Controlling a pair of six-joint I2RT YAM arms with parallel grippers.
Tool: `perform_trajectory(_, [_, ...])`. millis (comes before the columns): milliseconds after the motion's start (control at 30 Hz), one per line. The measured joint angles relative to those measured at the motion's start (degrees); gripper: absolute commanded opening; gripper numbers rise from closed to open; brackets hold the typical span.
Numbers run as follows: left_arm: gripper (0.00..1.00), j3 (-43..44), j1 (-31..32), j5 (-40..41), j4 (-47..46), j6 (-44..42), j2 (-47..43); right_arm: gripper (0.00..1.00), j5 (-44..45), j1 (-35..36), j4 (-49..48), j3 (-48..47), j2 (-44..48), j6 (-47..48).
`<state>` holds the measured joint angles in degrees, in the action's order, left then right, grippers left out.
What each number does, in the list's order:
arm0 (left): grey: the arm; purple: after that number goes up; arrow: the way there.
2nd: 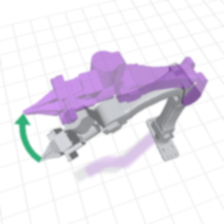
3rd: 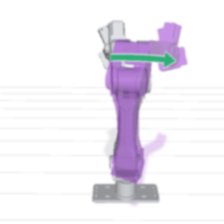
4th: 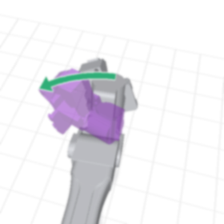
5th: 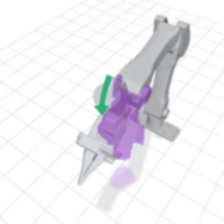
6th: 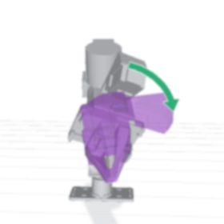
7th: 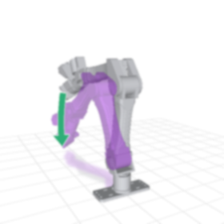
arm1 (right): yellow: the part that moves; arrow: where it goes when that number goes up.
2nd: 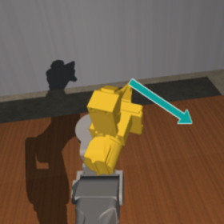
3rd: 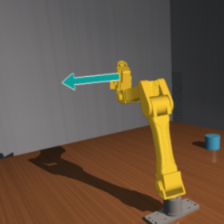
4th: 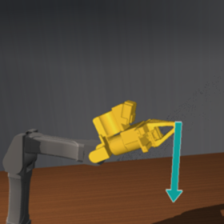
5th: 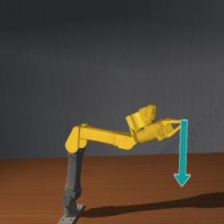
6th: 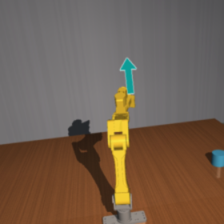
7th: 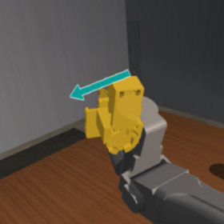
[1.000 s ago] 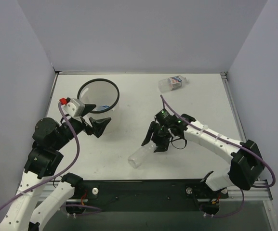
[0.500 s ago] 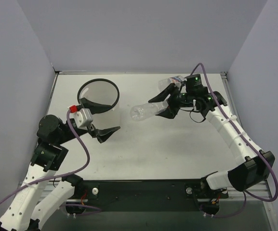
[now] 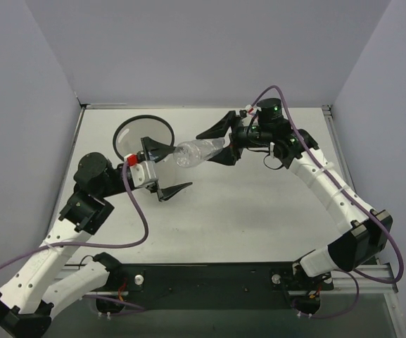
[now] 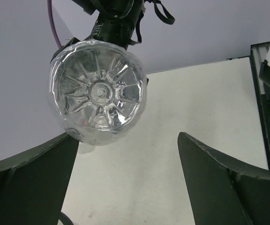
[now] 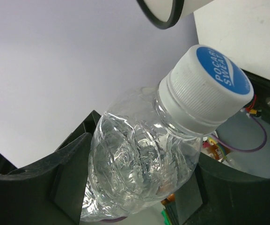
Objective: Put the plastic bottles in the bin
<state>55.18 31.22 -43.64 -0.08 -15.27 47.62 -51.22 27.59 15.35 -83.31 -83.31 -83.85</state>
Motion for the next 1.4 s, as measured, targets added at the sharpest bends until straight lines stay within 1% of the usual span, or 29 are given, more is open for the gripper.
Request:
perform_trajectory(67, [0.97, 0.63, 1.79, 2.54, -0.85, -2.12, 1.62, 0.44, -0.72, 1.09, -1.75, 0.17, -0.04, -1.70])
perform_trajectory(267, [0.97, 0.68, 3.61, 7.06, -2.78, -4.70, 2.25, 0.44, -1.01, 1.38, -5.01, 0.70, -0.04, -4.76])
perform_trajectory(467, [0.97, 0.55, 3.74, 8.74, -5.20, -3.89, 2.86, 0.43, -0.83, 1.77, -7.04, 1.99, 0.26, -6.21])
perform_trajectory(633, [0.97, 0.50, 4.33, 10.27, -9.46, -2.91, 3.23, 0.43, -0.96, 5.09, -7.02, 3.96, 0.28, -6.69])
perform_trajectory(733, [0.93, -0.11, 4.63, 10.36, -10.29, -2.58, 3.15, 0.43, -1.09, 5.07, -7.04, 4.13, 0.33, -6.88])
perform_trajectory(833, [0.85, -0.11, 4.63, 9.35, -10.80, -1.60, 3.74, 0.44, -1.09, 5.07, -7.04, 4.13, 0.33, -6.71])
perform_trajectory(867, [0.69, -0.11, 4.63, 8.98, -10.95, -1.38, 3.85, 0.46, -1.09, 5.07, -7.06, 4.13, 0.33, -6.71])
perform_trajectory(900, [0.61, -0.11, 4.63, 8.79, -10.93, -1.16, 3.85, 0.49, -1.09, 5.07, -7.04, 4.13, 0.33, -6.75])
perform_trajectory(933, [0.52, -0.11, 4.63, 8.39, -10.91, -0.66, 3.85, 0.57, -0.87, 5.07, -7.10, 4.13, 0.33, -7.13])
perform_trajectory(967, [0.47, -0.15, 4.72, 8.24, -10.93, -0.87, 3.82, 0.62, -0.90, 5.01, -7.37, 4.13, 0.33, -7.21])
perform_trajectory(1000, [0.40, -0.15, 4.68, 8.31, -11.08, -0.81, 3.85, 0.71, -0.90, 5.01, -7.32, 4.13, 0.33, -7.34])
perform_trajectory(1033, [0.39, -0.15, 4.68, 8.20, -11.28, -0.68, 3.82, 0.88, -0.85, 5.01, -7.45, 4.13, 0.33, -7.48])
perform_trajectory(1067, [0.39, -0.15, 4.61, 8.17, -11.45, -0.74, 3.82, 0.98, -0.92, 5.01, -7.30, 4.15, 0.33, -7.54])
perform_trajectory(1100, [0.38, -0.15, 4.63, 8.00, -11.50, -0.46, 3.74, 1.00, -0.87, 5.01, -7.32, 4.20, 0.33, -7.37])
perform_trajectory(1267, [0.36, -0.17, 4.63, 8.41, -11.69, 0.09, 3.19, 1.00, -0.26, 3.87, -7.37, 4.87, 0.46, -6.27])
perform_trajectory(1300, [0.33, -0.20, 4.63, 8.94, -11.47, 0.07, 2.91, 1.00, -0.13, 3.10, -7.34, 5.18, 0.61, -6.19])
perform_trajectory(1333, [0.24, -0.20, 4.63, 9.38, -11.23, 0.09, 2.62, 1.00, -0.02, 2.12, -7.32, 5.55, 0.90, -6.14])
perform_trajectory(1400, [0.14, -0.17, 4.63, 11.72, -10.05, 0.13, 1.77, 1.00, 0.33, -0.72, -7.10, 6.40, 1.79, -6.08])
